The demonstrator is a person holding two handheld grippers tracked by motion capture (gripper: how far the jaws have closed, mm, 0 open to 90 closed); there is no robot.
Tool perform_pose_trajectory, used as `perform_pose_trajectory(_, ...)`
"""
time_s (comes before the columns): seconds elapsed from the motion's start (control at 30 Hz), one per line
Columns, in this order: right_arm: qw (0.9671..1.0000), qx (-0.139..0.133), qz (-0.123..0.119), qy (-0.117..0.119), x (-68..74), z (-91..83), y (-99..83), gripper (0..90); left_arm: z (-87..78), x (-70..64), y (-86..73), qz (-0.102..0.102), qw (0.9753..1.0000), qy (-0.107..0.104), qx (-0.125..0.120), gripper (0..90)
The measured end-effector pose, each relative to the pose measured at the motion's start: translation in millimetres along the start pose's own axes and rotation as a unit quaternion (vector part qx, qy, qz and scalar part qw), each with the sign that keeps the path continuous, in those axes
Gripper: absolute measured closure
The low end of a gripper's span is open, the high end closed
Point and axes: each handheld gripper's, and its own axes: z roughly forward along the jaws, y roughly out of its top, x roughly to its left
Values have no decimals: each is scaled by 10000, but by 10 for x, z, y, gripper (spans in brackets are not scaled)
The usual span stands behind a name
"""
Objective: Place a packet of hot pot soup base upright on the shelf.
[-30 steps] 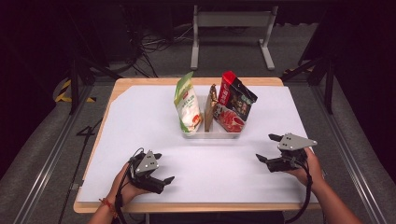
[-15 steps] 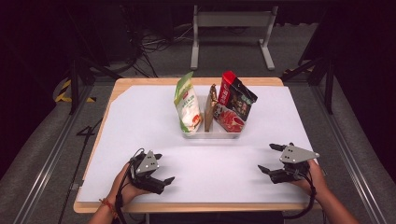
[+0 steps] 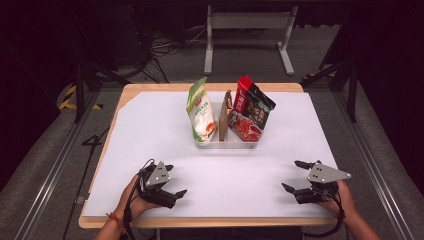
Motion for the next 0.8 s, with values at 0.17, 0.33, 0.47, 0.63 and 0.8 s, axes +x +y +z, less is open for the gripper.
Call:
perform_pose_trajectory(0.17, 9998, 19, 188, -67, 5, -71, -85, 154, -14, 5, -1, -15, 10000, 6, -35, 92)
perform_pose_trajectory(0.33, 9992, -12, 367, -133, -2, -139, -151, 154, -23, 8, 5, -12, 10000, 17, -50, 92)
perform_pose_trajectory(0.47, 9991, -53, 376, -183, 9, -171, -175, 154, -30, 14, 3, -24, 10000, 21, -57, 92)
perform_pose_trajectory(0.63, 9993, -34, 288, -239, 23, -194, -178, 154, -25, 13, 8, -11, 10000, 8, -70, 92)
perform_pose_trajectory(0.8, 9992, -39, 294, -272, 23, -207, -185, 154, -3, -1, 27, 38, 10000, -46, -64, 92)
